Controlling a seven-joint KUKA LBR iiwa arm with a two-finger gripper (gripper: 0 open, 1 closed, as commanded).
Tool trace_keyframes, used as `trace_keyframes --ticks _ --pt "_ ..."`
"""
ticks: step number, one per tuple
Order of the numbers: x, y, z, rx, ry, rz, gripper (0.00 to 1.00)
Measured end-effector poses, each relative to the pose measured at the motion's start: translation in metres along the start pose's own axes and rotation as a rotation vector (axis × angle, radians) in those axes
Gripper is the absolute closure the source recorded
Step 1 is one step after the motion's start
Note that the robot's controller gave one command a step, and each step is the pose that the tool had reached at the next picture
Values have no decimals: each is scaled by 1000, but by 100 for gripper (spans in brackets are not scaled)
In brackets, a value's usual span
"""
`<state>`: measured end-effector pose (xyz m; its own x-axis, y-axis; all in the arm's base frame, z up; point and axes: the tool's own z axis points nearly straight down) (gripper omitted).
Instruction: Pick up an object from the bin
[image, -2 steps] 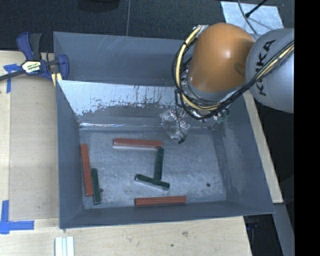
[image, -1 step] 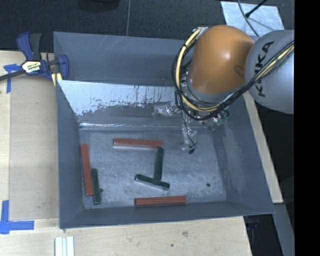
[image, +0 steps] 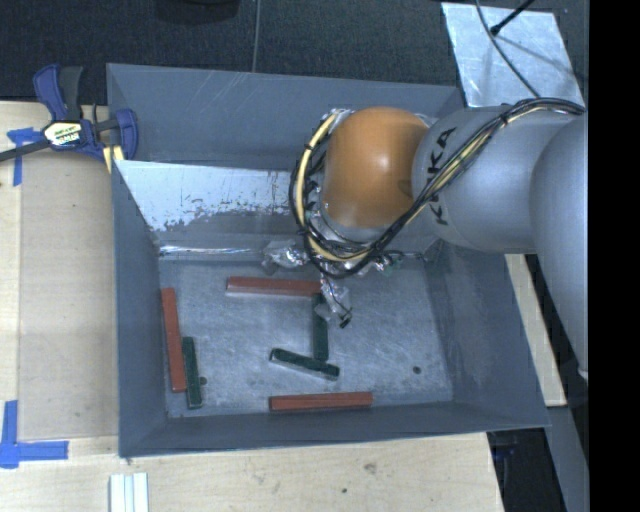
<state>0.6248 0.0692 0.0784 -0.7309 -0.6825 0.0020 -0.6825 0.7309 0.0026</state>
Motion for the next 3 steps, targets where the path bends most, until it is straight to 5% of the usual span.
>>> trace_keyframes --ticks 1,2,3 --pt "-28 24 8 4 -8 -77 0" --pt "-28 23 7 5 -9 -74 100" --pt "-17 44 -137 6 -8 -237 100"
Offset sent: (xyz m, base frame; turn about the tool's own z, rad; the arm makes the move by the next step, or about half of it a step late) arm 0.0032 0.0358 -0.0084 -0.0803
